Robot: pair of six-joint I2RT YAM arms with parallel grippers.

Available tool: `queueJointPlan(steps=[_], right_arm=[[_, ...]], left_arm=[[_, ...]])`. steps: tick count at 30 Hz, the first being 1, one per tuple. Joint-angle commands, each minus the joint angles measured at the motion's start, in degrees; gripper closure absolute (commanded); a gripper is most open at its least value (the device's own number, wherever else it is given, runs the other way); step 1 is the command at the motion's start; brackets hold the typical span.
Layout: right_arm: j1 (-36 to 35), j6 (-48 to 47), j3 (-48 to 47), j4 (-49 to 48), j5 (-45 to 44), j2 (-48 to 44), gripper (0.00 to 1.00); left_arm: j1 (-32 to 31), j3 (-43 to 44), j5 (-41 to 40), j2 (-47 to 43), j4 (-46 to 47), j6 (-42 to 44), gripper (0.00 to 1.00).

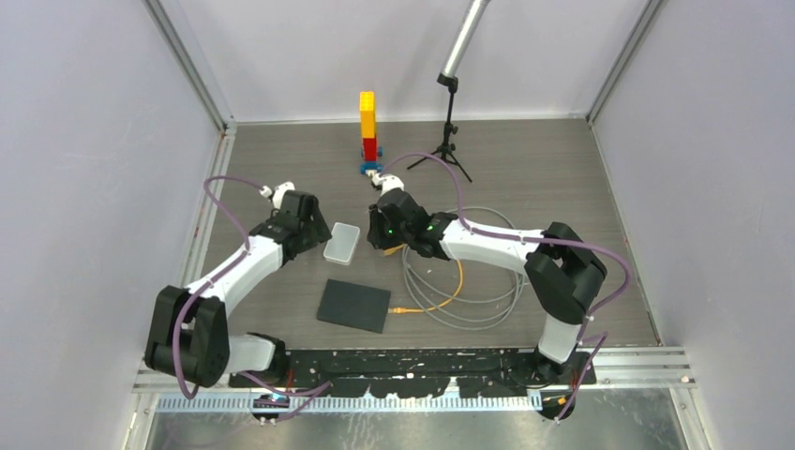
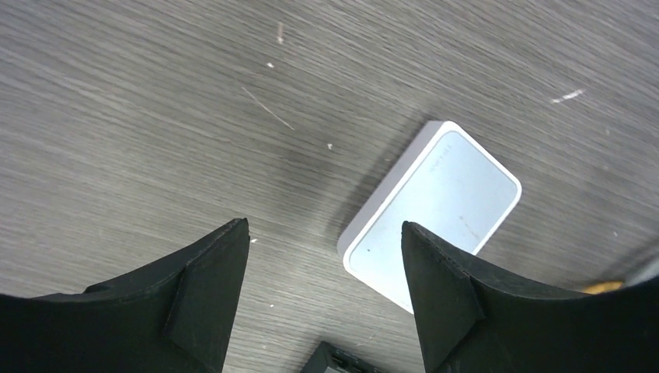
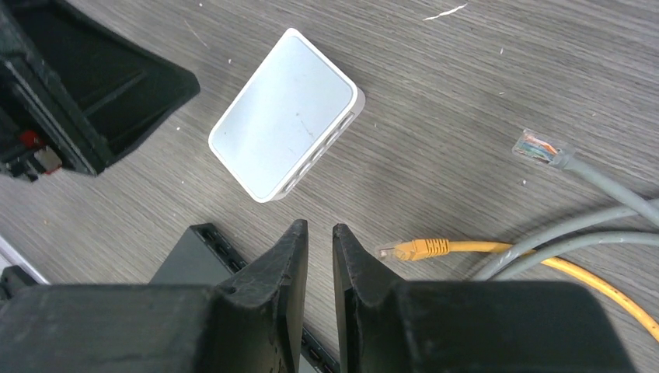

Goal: Insert the plug into the switch port
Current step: Adjust the switch port at the center of the board.

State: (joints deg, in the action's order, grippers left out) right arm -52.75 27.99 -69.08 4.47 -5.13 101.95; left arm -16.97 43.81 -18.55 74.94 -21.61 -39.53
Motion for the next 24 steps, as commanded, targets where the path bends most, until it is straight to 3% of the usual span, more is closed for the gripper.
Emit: queueJointPlan(steps=[1,7,17,24], right_arm=[[0.1,2.9,0.3,-3.3,-2.9,-0.6,0.76],[0.2,2.4,0.6,-1.3,-3.0,-3.2,0.75],[3.6,-3.2,7.0,0.4,-4.0,-15.2,0.73],[14.7,-1.9,13.5,-4.1,4.2,-21.1,0.71]], left_arm=[[0.4,-2.7,7.0,-3.0,7.7,2.2,0.26],[0.4,-6.1,12.8,-3.1,13.9,1.6,0.28],[0.4,-5.5,9.7,-5.9,14.0,2.4,0.27],[0.4,-1.8,7.9,-4.6,12.5,6.1,0.27]])
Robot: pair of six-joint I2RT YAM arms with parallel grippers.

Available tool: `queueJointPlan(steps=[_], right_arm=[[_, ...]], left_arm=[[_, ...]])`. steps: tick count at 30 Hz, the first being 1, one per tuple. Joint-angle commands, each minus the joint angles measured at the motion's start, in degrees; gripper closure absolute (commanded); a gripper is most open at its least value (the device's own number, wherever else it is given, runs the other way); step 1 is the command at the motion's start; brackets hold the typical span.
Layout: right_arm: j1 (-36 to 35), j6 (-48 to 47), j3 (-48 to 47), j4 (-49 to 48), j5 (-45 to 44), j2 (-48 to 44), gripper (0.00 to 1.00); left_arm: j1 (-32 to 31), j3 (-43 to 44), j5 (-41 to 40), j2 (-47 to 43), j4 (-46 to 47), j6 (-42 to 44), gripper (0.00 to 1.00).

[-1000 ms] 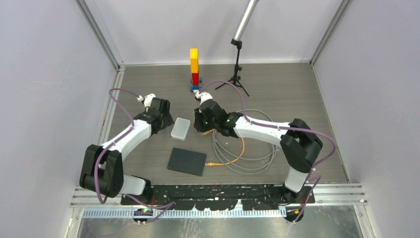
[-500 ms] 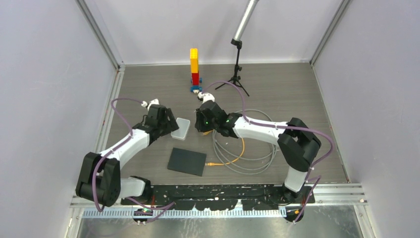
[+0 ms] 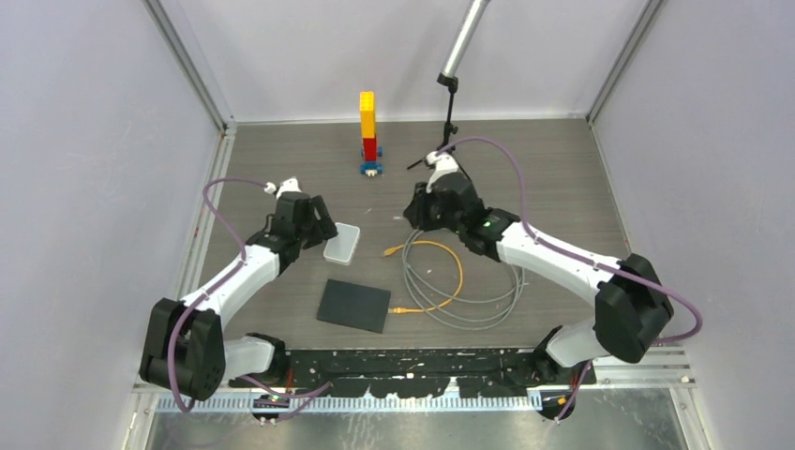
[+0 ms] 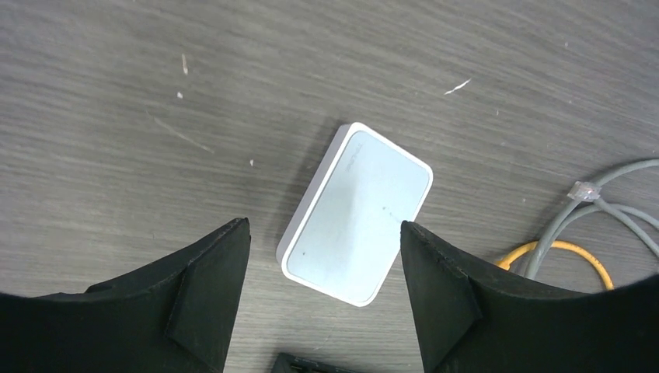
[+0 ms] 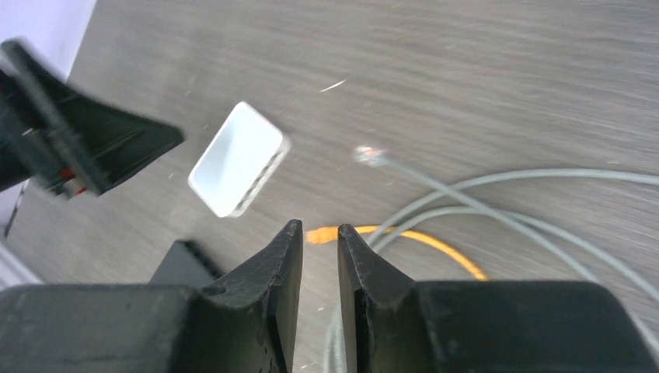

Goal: Insert the plug into the switch port
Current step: Adjust the switch port at the center of the board, then pick up the connector from the center of the board.

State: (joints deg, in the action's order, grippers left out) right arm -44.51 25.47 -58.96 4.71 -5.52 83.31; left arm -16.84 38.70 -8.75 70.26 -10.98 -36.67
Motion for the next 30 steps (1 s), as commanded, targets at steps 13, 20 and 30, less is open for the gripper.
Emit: queueJointPlan(steps=[13,20,30], right_arm=[[10.4,-12.9,6.7,-5.8,4.2,2.3,0.64],[13.1,-24.4,6.4,-10.4,22.4,7.1,0.56],[19.4,-34.1,-10.5,-2.9,45.3,22.3,0.52]], left_arm=[[1.0,-2.1,-0.9,0.9,12.2,5.4,0.27],[1.0,-2.9,-0.8,0.9,12.7,5.5,0.27],[1.0,-2.4,-1.3,0.9,12.0,6.8,0.27]])
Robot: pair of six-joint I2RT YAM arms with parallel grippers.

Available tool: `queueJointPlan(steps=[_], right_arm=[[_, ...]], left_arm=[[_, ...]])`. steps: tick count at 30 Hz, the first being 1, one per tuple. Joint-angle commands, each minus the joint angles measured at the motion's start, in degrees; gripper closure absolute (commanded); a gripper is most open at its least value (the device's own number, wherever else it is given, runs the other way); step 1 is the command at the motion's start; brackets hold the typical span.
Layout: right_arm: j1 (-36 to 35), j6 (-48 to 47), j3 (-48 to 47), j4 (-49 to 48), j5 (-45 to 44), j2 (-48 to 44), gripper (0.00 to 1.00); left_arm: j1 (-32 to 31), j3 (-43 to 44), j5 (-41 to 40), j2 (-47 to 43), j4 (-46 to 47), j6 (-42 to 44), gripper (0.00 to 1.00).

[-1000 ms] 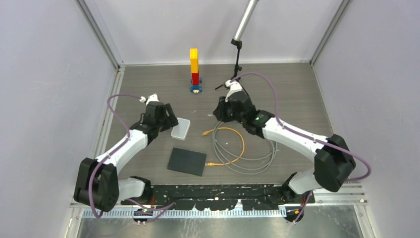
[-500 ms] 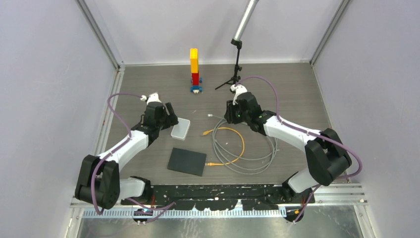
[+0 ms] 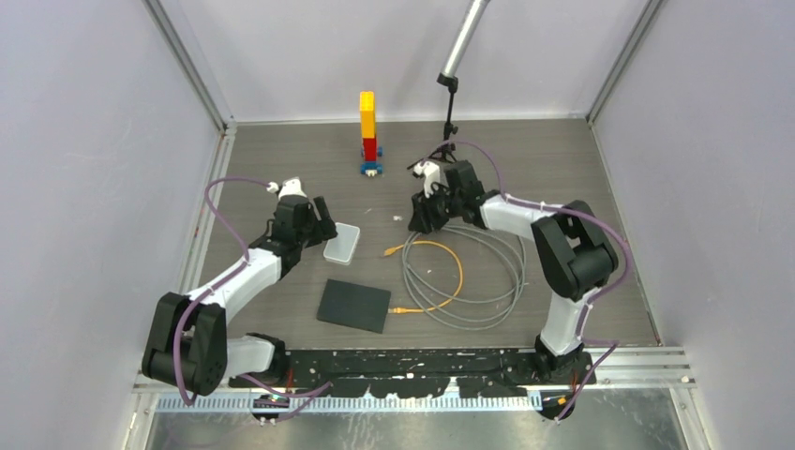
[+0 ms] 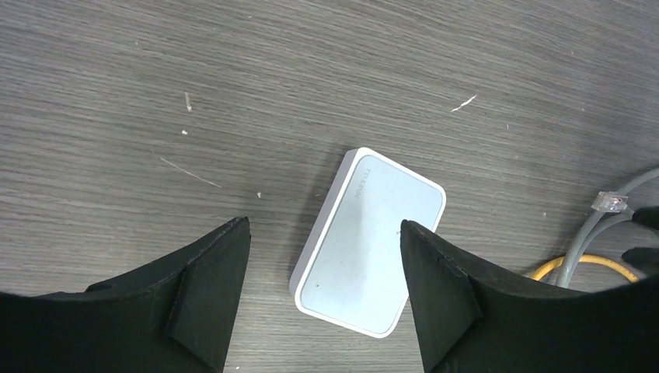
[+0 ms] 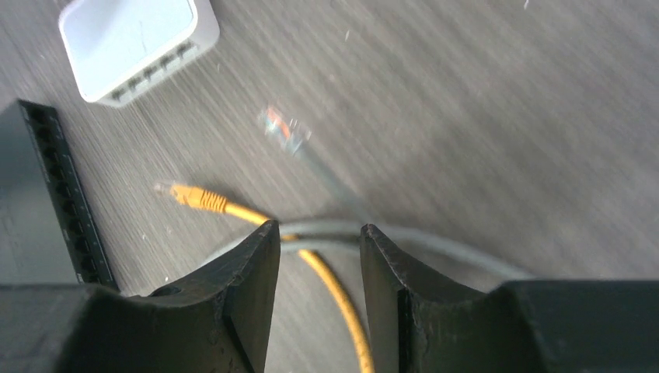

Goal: Insert the plug into the switch port
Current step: Pick up the connector from the center of the board.

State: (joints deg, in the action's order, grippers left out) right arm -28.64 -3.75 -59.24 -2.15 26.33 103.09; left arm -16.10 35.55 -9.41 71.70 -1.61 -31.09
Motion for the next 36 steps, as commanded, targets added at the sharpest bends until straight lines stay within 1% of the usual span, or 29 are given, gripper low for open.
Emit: queueJointPlan(steps=[1,4,10,15,25,29,32,35,36], right_arm=[[4.3,-4.8,-12.2,5.3,15.0,3.8,0.52],[4.7,-7.1,-15.1,8.2,16.3,5.7,0.51],[4.8,-9.6,-15.0,6.0,15.2,7.0,0.51],[4.8,-12.4,-16.1,7.9,19.4,9.2,0.51],[4.7,-13.7,-17.2,9.1,20.5,12.4,0.55],[4.8,-13.7,-17.3,9.1,22.4,13.0,0.55],[4.7,-13.7,-17.1,8.7,23.7,13.6,0.59],[4.7,-14.1,-16.3,7.4,25.0,13.7,0.65],[4.7,-14.2,-16.2,7.2,25.3,13.7,0.66]], left_arm=[[0.3,0.7,-0.7,-0.6,2.6,1.3,0.27],[0.3,0.7,-1.0,-0.5,2.2,1.6,0.27],[0.3,0.8,-1.1,-0.6,2.0,1.8,0.27],[0.3,0.8,-1.1,-0.5,2.1,1.8,0.27],[0.3,1.0,-0.7,0.3,2.1,1.9,0.27],[0.3,1.2,-0.2,0.8,1.9,1.9,0.27],[0.3,1.3,-0.1,1.0,1.9,1.8,0.27],[0.3,1.4,0.0,1.2,1.9,1.9,0.27],[0.3,1.4,0.0,1.2,1.9,1.9,0.27]])
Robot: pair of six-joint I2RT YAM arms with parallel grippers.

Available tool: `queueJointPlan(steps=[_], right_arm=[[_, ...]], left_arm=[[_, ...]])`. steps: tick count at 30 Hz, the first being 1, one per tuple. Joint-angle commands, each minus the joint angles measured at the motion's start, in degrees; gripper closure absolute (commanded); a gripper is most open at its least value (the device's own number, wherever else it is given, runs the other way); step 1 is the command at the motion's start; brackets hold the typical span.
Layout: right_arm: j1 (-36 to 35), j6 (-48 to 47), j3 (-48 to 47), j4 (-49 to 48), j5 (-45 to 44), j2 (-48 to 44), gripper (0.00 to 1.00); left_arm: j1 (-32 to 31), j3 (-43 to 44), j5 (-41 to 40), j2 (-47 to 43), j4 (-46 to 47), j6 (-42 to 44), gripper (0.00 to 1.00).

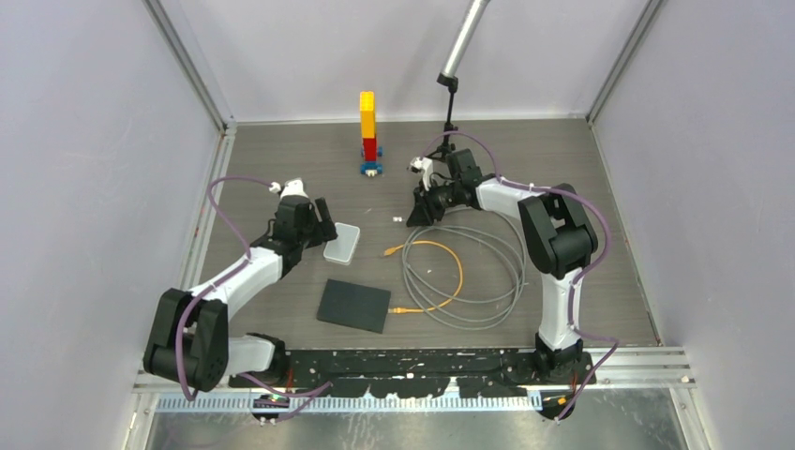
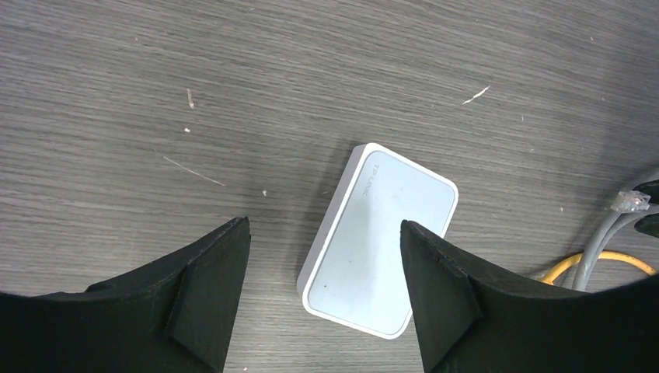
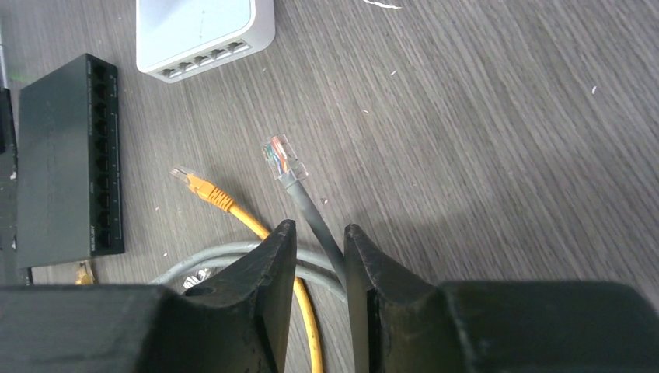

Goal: Insert the plug into the switch port
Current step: Pick up the connector from the center of the board.

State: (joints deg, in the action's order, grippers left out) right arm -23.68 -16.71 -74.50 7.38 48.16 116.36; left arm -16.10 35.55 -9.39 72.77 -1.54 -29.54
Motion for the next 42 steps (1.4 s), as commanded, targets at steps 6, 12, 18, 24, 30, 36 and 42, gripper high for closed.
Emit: queueJointPlan(steps=[6,12,18,24,30,36,42], right_arm=[[-0.2,-1.4,-1.5,-1.7,4.2,0.7,0.67],[-0.3,-2.6,-2.3,1.6,5.4,0.9,0.60],[-1.2,-4.6,-6.0,7.9,4.7,2.5,0.60],[-1.6,-4.5,-7.2,9.2,3.1,3.3,0.62],[-1.9,-4.4,-7.5,9.3,2.3,3.4,0.83],[-2.8,-7.3,-5.0,8.2,2.1,0.0,0.99],[-6.1,-10.8,5.3,-1.4,-8.4,-11.9,0.99]], left_arm=[[0.3,1.5,0.3,0.5,1.7,0.3,0.27],[0.3,1.5,0.6,0.5,1.7,0.3,0.27],[0.3,1.6,0.9,0.7,1.7,0.3,0.27],[0.3,1.6,0.9,0.6,1.7,0.4,0.27],[0.3,1.5,1.1,0.5,1.7,0.3,0.27],[0.3,1.6,1.9,-0.6,1.7,0.1,0.28],[0.3,0.7,2.2,-2.3,1.7,-0.3,0.28]])
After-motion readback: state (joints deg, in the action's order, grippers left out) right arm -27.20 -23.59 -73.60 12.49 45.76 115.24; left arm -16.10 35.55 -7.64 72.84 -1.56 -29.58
